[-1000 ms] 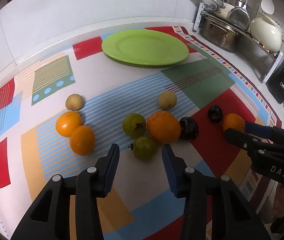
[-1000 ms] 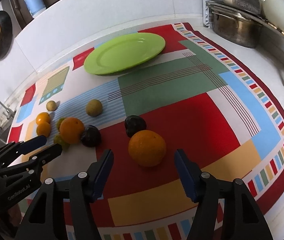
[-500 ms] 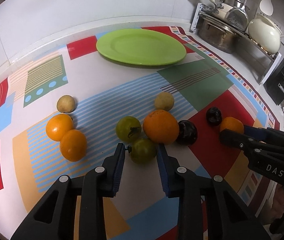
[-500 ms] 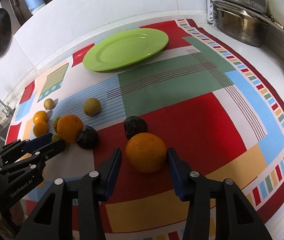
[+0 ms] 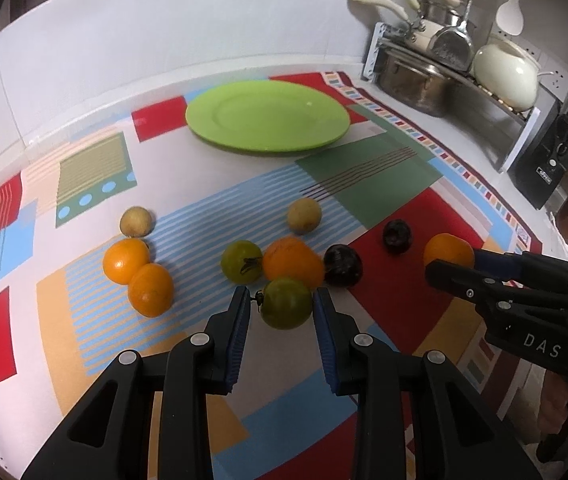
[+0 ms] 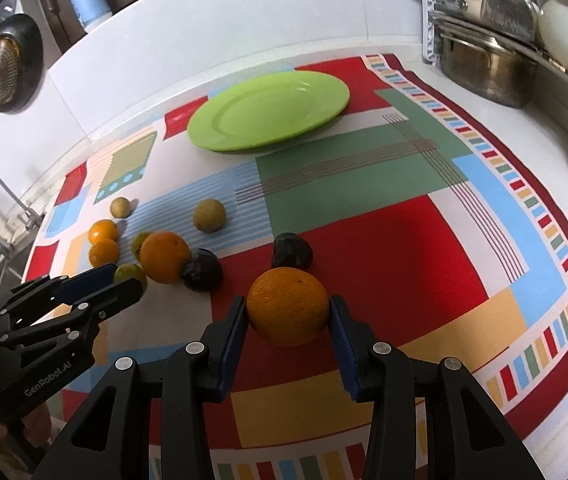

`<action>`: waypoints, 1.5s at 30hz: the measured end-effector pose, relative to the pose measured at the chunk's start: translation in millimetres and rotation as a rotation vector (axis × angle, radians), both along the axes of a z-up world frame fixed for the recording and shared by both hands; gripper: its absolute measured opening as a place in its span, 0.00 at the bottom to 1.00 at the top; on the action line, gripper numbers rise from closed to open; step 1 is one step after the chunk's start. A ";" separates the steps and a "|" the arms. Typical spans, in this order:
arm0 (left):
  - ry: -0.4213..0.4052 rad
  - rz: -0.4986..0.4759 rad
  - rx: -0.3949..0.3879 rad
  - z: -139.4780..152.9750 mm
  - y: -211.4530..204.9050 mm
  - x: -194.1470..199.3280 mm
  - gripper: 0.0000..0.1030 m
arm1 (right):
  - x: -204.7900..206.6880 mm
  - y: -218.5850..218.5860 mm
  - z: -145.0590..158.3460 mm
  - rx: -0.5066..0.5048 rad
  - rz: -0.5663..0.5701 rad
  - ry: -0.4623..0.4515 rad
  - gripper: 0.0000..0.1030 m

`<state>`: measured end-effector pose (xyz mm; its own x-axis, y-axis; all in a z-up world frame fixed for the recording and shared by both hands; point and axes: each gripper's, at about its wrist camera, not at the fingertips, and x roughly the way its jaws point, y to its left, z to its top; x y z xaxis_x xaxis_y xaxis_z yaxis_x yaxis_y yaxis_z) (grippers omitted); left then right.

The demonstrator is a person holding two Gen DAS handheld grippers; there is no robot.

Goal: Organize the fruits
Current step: 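Carry the lime in the left gripper to the green plate while the right gripper carries the orange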

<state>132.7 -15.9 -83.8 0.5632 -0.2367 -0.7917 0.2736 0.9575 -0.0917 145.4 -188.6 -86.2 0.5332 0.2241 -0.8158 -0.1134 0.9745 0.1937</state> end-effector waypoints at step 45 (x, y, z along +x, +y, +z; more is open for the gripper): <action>-0.089 -0.115 0.045 48.9 -5.7 168.3 0.31 | 161.6 30.9 50.6 0.001 0.139 -0.138 0.41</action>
<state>301.0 -21.6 -34.8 0.6030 -0.2692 -0.7509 0.3868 0.9219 -0.0198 307.0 -157.7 -35.6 0.6040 0.3040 -0.7368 -0.2726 0.9474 0.1675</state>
